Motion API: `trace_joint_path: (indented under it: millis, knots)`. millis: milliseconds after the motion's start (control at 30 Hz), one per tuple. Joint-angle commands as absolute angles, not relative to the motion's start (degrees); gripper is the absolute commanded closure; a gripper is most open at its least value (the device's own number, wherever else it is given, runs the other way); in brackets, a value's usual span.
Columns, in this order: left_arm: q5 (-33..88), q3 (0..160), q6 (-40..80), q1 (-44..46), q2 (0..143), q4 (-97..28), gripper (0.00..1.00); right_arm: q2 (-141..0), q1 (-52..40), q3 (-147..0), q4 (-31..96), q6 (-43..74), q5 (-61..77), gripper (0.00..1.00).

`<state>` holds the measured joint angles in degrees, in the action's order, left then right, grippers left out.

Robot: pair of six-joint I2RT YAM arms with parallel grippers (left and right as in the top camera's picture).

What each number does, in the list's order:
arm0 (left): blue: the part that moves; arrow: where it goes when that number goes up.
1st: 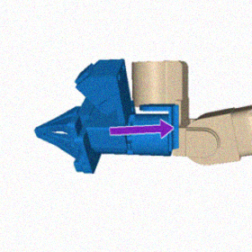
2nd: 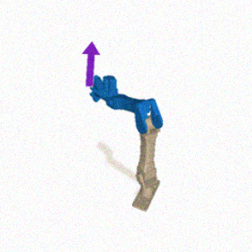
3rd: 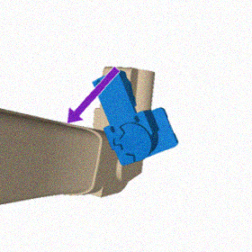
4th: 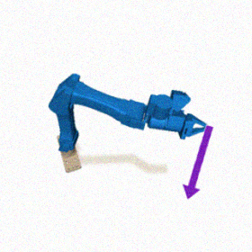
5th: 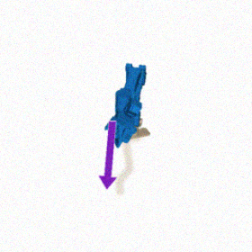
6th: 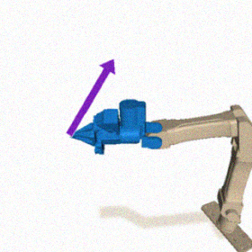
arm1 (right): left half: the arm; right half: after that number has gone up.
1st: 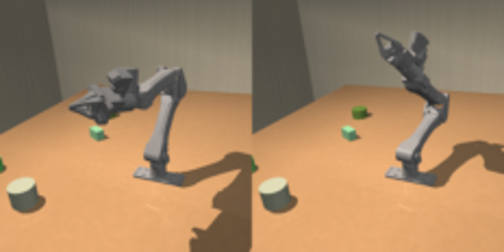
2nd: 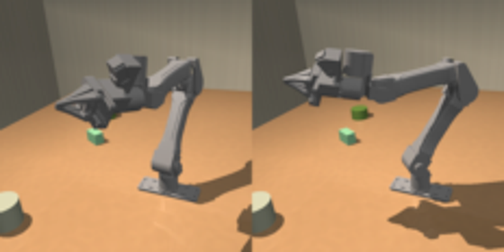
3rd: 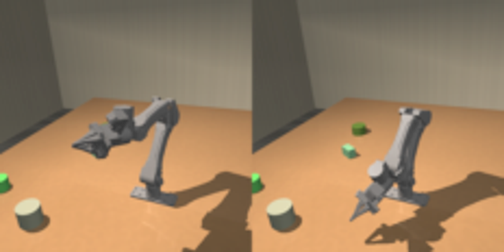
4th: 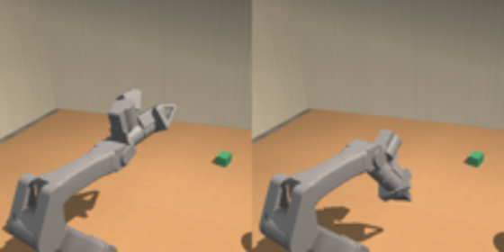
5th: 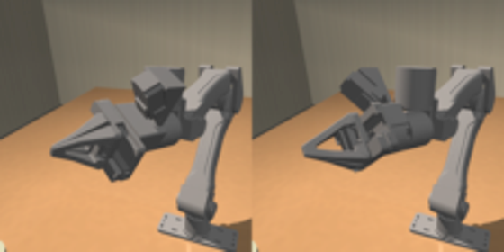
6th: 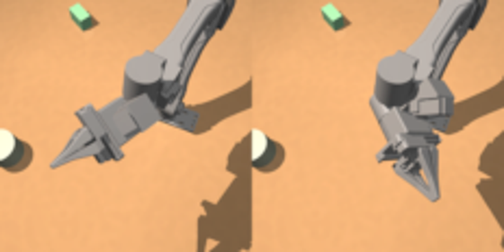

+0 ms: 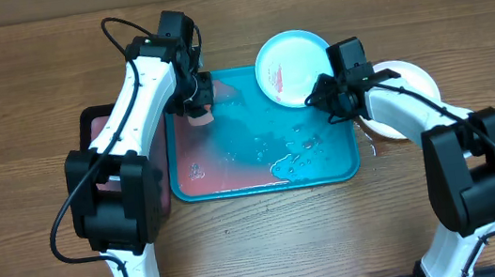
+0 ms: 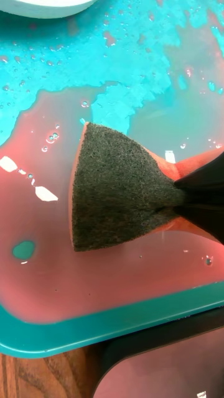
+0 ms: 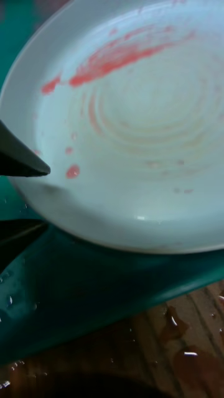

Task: Clean dirty plates on tray and stack at the side
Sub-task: 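Grip the light-blue plate's rim with the right gripper and pull it down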

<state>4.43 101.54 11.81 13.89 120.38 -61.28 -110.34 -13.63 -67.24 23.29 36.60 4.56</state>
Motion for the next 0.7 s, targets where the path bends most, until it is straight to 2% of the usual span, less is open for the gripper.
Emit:
trace_joint_path:
  millis: [0, 133, 367, 533, 600, 633, 667]
  knots:
    - [4.1, 102.4, 12.5, 14.3, 120.7, -61.3, 0.96, -112.1, -14.0, -68.2, 23.4, 36.2, 4.1, 0.87]
    - [4.1, 102.4, 12.5, 14.3, 120.7, -61.3, 0.96, -112.1, -15.4, -68.2, 23.8, 36.2, 6.6, 0.96]
    - [4.1, 102.4, 12.4, 14.3, 120.7, -61.3, 0.95, -110.9, -21.2, -68.3, 29.9, 36.2, 15.0, 0.96]
    - [4.1, 102.4, 12.4, 14.3, 120.7, -61.2, 0.96, -107.5, -26.5, -68.3, 36.7, 34.0, 15.0, 0.96]
    - [4.1, 102.4, 12.4, 14.3, 120.7, -61.2, 0.96, -106.0, -27.6, -68.4, 37.9, 32.6, 13.6, 0.81]
    - [4.0, 102.4, 12.4, 14.3, 120.7, -61.2, 0.95, -105.1, -27.7, -68.8, 38.7, 32.0, 11.7, 0.68]
    - [4.1, 102.4, 12.4, 14.3, 120.7, -61.2, 0.96, -104.8, -27.6, -69.3, 38.7, 30.6, 11.0, 0.66]
